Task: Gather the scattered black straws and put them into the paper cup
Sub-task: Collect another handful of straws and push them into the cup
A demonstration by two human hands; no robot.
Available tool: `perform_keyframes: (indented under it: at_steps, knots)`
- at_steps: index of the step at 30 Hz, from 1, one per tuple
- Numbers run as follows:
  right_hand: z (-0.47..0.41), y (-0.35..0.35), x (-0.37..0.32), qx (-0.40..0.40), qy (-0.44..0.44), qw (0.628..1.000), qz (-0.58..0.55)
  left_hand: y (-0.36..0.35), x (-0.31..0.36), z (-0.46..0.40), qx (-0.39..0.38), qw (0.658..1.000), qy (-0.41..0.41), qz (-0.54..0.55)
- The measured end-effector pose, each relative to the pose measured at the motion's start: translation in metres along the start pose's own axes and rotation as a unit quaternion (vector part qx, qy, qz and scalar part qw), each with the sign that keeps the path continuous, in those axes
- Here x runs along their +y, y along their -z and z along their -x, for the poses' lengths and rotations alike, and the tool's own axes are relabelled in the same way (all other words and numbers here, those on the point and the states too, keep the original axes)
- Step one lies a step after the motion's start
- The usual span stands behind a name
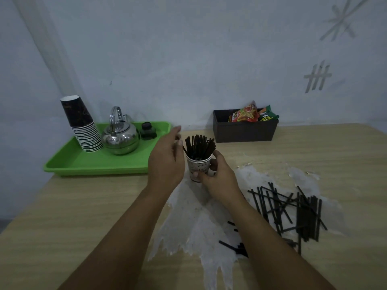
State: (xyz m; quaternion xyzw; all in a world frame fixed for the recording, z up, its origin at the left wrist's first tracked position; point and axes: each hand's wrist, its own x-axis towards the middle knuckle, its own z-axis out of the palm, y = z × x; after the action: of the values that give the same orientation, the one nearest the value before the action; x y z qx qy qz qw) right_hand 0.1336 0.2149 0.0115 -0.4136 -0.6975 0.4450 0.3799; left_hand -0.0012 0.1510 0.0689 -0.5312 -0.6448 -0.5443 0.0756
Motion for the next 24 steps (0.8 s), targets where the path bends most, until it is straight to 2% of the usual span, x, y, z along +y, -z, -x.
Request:
perform_keyframes:
  at_steps: [2, 5, 8, 10, 12, 16, 19, 21, 24]
  knots:
    - [0.002, 0.000, -0.001, -0.006, 0.001, 1.000, -0.007, -0.002, -0.003, 0.005, -0.029, 0.995, -0.060, -0.068]
    - [0.003, 0.000, -0.003, -0.009, 0.007, 1.000, -0.005, -0.005, -0.009, 0.016, -0.076, 0.986, -0.078, -0.126]
    - [0.001, 0.002, -0.004, -0.004, 0.007, 1.000, 0.010, -0.005, -0.015, 0.020, -0.096, 0.986, -0.073, -0.115]
    - [-0.001, 0.006, -0.008, -0.005, 0.004, 0.999, 0.041, -0.005, -0.015, 0.021, -0.081, 0.991, -0.067, -0.081]
    - [-0.003, 0.011, -0.012, -0.012, -0.009, 0.997, 0.069, -0.005, -0.016, 0.025, -0.051, 0.997, -0.030, -0.040]
    - [-0.005, 0.033, -0.022, 0.013, -0.015, 0.995, 0.095, -0.003, -0.013, 0.045, 0.019, 0.995, 0.095, 0.035]
    - [-0.007, 0.058, -0.033, 0.066, -0.002, 0.997, 0.051, -0.002, 0.002, 0.074, 0.032, 0.986, 0.148, 0.071]
    - [-0.007, 0.075, -0.040, 0.110, 0.009, 0.994, -0.012, -0.002, 0.021, 0.091, -0.032, 0.990, 0.105, 0.086]
    - [-0.003, 0.100, -0.043, 0.168, -0.011, 0.985, -0.047, -0.005, 0.048, 0.104, -0.184, 0.979, -0.041, 0.075]
